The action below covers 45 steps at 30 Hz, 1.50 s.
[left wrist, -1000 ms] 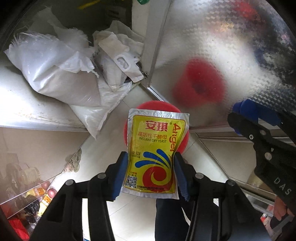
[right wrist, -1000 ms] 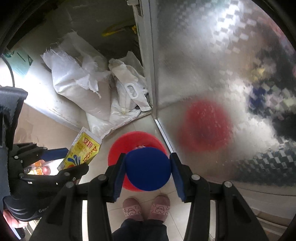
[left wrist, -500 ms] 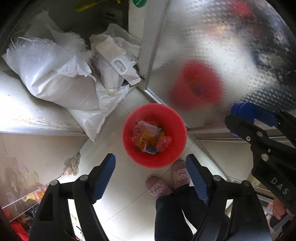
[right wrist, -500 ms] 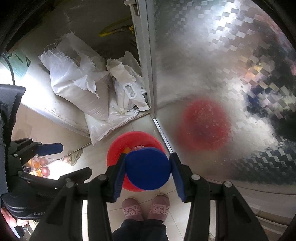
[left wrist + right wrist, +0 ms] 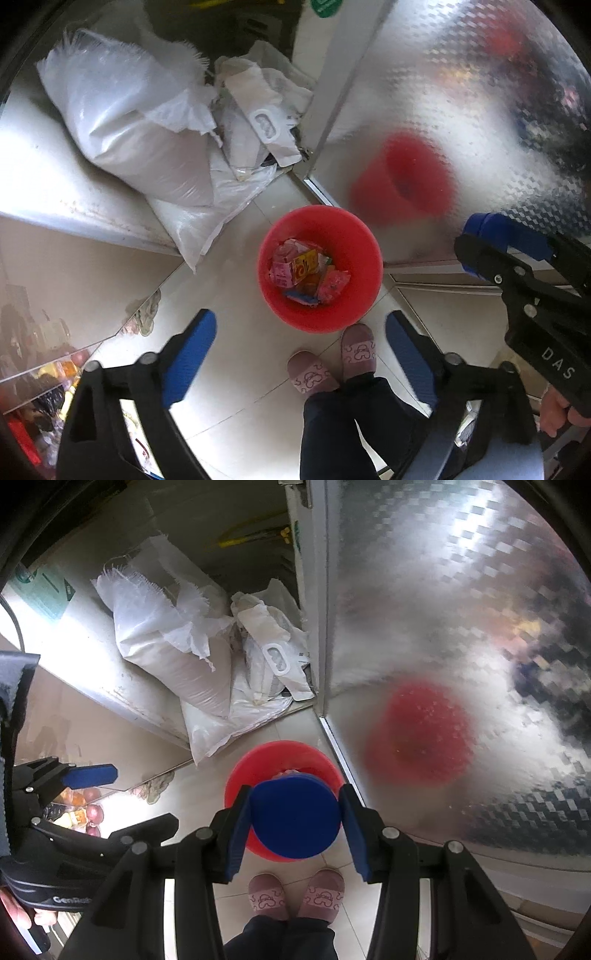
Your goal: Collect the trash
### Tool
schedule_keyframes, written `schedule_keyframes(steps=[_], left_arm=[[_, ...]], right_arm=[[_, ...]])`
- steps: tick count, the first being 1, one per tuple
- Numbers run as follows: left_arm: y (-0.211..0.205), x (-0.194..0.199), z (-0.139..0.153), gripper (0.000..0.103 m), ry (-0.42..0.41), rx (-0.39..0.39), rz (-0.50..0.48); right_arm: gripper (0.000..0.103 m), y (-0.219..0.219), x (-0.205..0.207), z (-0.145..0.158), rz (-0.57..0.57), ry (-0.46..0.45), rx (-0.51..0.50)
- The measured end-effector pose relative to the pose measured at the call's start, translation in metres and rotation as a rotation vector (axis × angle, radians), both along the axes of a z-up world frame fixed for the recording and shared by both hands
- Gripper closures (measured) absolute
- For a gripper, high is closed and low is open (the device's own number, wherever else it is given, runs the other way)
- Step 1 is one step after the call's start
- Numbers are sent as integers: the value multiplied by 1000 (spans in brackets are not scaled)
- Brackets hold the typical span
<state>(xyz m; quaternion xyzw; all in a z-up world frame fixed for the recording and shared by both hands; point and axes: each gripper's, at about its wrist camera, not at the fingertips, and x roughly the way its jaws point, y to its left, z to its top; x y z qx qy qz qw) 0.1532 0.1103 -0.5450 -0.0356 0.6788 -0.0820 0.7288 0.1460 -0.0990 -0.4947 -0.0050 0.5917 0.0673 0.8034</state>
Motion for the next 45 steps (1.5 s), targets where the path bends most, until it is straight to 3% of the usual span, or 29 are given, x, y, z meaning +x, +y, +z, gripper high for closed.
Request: schedule_keyframes(steps=[20, 22, 24, 33, 45], left_arm=[[34, -19, -12, 7, 26, 56, 78], [36, -20, -10, 0, 20, 55, 84], [38, -21, -9, 0, 13, 54, 95], [39, -27, 11, 0, -14, 69, 114], [42, -43, 89, 0, -87, 77, 151]], right_arm=[[58, 29, 3, -21, 112, 35, 17], [49, 31, 2, -22, 117, 33, 8], [38, 32, 1, -22, 119, 34, 17], [19, 32, -5, -11, 132, 34, 7], [8, 26, -25, 56, 130, -33, -36]])
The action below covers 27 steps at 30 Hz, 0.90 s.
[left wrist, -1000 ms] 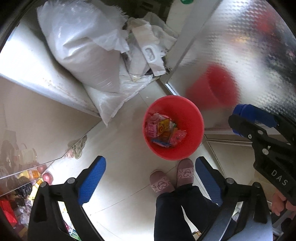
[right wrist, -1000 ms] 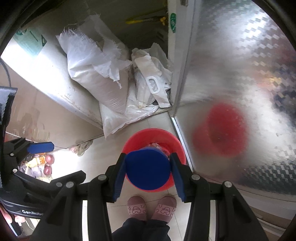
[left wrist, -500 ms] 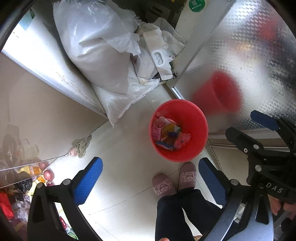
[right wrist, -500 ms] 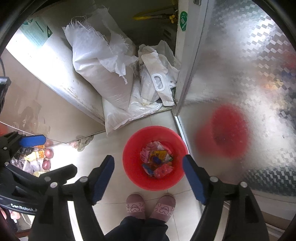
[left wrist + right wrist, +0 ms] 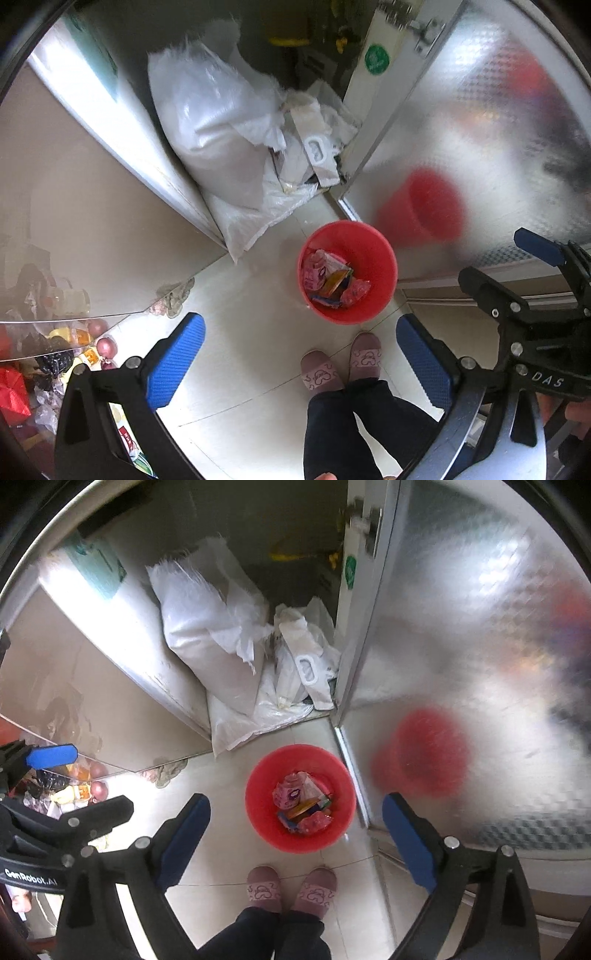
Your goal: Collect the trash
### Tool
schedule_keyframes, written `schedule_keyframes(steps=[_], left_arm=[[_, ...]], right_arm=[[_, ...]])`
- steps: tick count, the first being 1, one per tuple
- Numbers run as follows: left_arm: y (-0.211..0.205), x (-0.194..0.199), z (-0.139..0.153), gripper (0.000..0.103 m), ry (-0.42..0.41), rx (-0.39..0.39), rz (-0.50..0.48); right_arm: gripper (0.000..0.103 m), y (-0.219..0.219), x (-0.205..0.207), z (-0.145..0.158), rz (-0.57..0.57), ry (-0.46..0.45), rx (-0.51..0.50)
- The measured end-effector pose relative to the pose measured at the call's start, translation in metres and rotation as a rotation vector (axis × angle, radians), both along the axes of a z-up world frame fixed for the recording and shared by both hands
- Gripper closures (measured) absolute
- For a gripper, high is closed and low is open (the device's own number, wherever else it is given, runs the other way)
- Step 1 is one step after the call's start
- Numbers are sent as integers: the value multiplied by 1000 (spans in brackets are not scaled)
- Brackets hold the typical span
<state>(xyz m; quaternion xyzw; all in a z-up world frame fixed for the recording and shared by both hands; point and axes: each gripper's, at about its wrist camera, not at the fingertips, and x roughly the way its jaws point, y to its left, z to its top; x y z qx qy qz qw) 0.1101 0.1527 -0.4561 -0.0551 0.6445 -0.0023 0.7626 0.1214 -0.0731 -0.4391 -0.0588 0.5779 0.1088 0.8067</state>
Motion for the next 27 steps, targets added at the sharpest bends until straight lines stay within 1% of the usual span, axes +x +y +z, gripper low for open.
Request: schedule_keyframes(steps=[3, 6, 9, 11, 13, 15, 17, 20, 22, 25, 27], left_arm=[[1, -8, 33, 0, -44, 15, 23], [-1, -21, 78, 0, -105, 9, 51], [-7, -34, 122, 0, -163, 47, 69], [-13, -43, 148, 0, -201, 68, 84], [-17, -48, 168, 0, -222, 84, 96], [-21, -51, 187, 0, -243, 78, 110], [-26, -56, 209, 0, -278, 77, 123], [-38, -62, 239, 0, -336, 147, 127], [-44, -69, 259, 0, -373, 165, 124], [-49, -83, 288, 0, -431, 147, 117], [-50, -94, 304, 0, -466, 128, 109]], right_arm=[[6, -1, -8, 28, 16, -18, -8], [6, -5, -13, 62, 36, -8, 22], [6, -9, -25, 105, 68, -54, 39], [6, -10, -34, 132, 100, -99, 30], [6, -12, -41, 156, 125, -137, 30], [6, -16, -46, 177, 134, -169, 26], [6, -21, -50, 198, 131, -197, 26], [6, -28, -58, 230, 117, -255, 23], [6, -31, -66, 249, 100, -292, 20], [6, -35, -81, 272, 76, -357, 11], [6, -37, -96, 287, 41, -412, -15]])
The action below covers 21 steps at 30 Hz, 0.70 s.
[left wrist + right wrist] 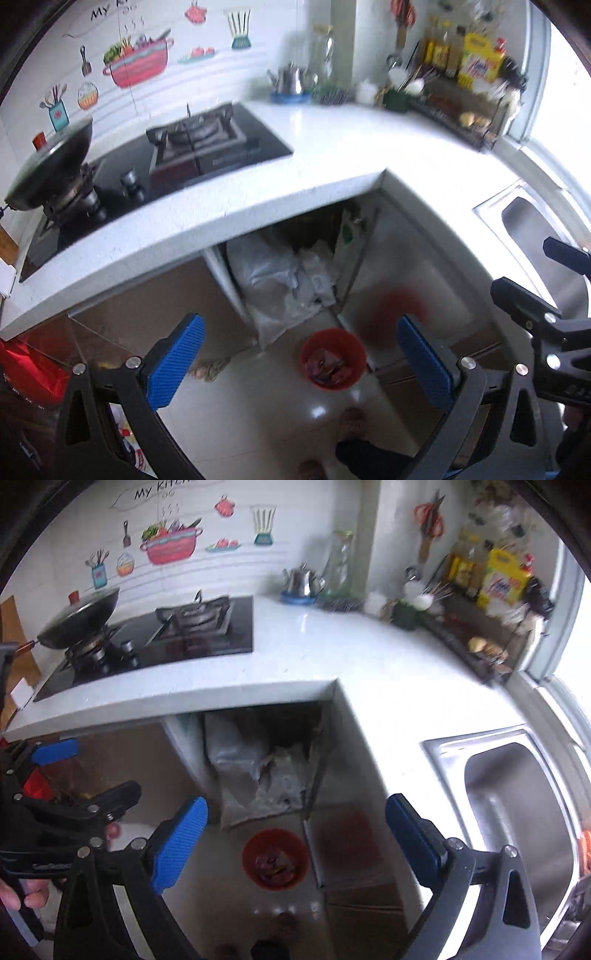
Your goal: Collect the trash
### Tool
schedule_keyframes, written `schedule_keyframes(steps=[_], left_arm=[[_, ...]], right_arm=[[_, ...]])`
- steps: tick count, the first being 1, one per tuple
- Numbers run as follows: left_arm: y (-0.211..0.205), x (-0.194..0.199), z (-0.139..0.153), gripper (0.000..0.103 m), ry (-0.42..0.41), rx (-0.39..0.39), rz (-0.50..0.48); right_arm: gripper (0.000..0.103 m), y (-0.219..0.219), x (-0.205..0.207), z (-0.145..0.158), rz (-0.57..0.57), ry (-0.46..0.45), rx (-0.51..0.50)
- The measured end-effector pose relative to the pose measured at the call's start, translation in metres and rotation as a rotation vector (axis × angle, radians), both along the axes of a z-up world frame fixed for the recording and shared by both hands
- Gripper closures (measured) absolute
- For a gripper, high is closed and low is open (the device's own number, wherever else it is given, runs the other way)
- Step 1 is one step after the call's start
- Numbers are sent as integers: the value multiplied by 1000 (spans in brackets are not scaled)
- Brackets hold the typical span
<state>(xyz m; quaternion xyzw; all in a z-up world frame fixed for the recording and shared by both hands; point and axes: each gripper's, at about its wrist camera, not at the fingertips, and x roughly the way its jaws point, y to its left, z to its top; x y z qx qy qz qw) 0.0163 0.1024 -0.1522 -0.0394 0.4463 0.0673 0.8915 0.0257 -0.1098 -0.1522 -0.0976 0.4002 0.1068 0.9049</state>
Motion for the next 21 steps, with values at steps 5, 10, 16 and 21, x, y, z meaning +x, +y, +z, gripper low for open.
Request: schedule_keyframes(steps=[5, 10, 16, 21], left_arm=[[-3, -31, 31, 0, -51, -8, -42], [-6, -62, 58, 0, -106, -9, -81], [-15, -88, 79, 0, -136, 13, -106], [-18, -98, 85, 0, -148, 17, -115]], right_arm=[[6, -9, -35, 24, -73, -51, 25], [6, -9, -67, 46, -99, -108, 25], [6, -1, -92, 67, -117, -150, 16], [6, -1, -103, 72, -130, -168, 22]])
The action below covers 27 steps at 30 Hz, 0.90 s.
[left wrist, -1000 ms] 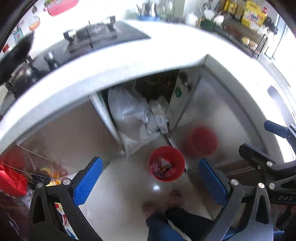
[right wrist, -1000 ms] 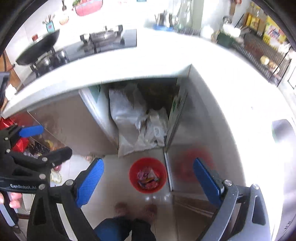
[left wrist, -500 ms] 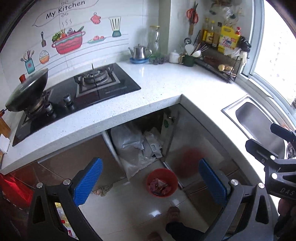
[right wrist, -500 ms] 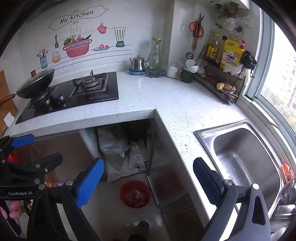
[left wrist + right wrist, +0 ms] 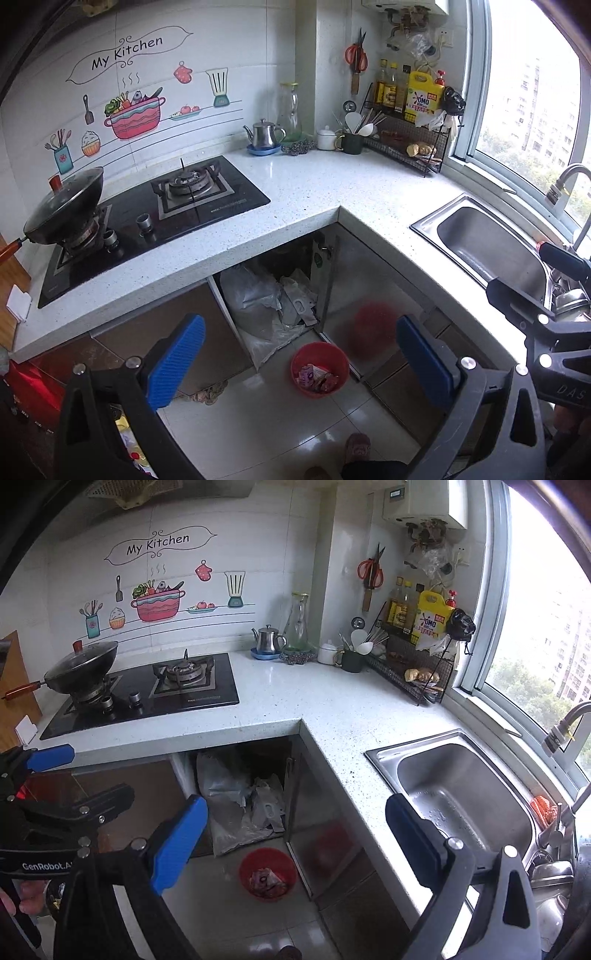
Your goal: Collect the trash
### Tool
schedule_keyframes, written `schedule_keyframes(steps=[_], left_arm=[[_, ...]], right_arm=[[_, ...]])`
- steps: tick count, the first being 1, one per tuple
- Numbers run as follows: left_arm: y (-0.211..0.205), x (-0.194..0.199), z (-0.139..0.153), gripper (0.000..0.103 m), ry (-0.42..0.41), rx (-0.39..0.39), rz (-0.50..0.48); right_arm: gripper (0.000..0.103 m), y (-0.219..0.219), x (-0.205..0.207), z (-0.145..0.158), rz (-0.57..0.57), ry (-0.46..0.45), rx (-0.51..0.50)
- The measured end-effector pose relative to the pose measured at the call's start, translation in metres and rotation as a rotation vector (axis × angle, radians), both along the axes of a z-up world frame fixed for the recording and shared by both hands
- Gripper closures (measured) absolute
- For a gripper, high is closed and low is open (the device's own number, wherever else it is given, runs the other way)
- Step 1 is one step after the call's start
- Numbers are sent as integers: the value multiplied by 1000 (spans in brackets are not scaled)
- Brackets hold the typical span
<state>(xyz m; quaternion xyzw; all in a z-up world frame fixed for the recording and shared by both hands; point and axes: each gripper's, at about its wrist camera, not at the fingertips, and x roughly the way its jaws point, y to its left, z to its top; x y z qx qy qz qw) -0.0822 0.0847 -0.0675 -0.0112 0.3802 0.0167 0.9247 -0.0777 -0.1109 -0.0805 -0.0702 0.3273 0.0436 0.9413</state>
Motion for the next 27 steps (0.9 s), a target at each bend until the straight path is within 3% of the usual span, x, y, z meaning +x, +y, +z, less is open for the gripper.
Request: schedule_keyframes(steps=[27], left_arm=[[-12, -11, 8, 0, -28, -5, 5]], right_arm=[[6, 3, -19, 8, -3, -17, 16]])
